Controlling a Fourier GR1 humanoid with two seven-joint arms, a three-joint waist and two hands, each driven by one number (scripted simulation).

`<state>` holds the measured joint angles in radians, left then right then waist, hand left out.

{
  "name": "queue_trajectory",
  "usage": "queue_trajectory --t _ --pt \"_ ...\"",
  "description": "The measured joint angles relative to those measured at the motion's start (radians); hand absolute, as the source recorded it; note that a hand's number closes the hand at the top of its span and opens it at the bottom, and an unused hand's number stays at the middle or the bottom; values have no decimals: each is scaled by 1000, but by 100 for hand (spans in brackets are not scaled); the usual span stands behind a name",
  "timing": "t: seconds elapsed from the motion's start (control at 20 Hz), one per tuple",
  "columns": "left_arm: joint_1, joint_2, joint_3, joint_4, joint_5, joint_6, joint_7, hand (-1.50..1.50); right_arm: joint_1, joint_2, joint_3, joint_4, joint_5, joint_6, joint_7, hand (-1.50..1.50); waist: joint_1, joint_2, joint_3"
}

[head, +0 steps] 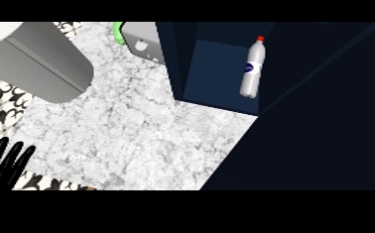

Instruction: Pick up the bottled water, place it into the cabinet and close the cabinet

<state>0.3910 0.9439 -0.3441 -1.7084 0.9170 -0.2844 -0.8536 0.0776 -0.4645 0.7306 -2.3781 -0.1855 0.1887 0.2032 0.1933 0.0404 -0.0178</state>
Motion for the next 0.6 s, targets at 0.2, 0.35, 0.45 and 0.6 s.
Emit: queue_trajectory --t 0.2,0.35,0.45,0.6 --pt "0 -1 9 6 8 -5 2 -150 -52 61 -32 54 -103 18 37 150 0 2 0" --pt "1 6 21 5 16 -10 7 -150 -105 107 -74 117 -200 37 64 150 2 1 3" --pt "7 10 27 10 20 -17 8 -150 -150 133 -122 180 -266 49 81 150 3 0 4" --pt "15 15 38 13 30 -24 12 -150 -244 183 -214 313 -318 27 103 150 -6 -5 6"
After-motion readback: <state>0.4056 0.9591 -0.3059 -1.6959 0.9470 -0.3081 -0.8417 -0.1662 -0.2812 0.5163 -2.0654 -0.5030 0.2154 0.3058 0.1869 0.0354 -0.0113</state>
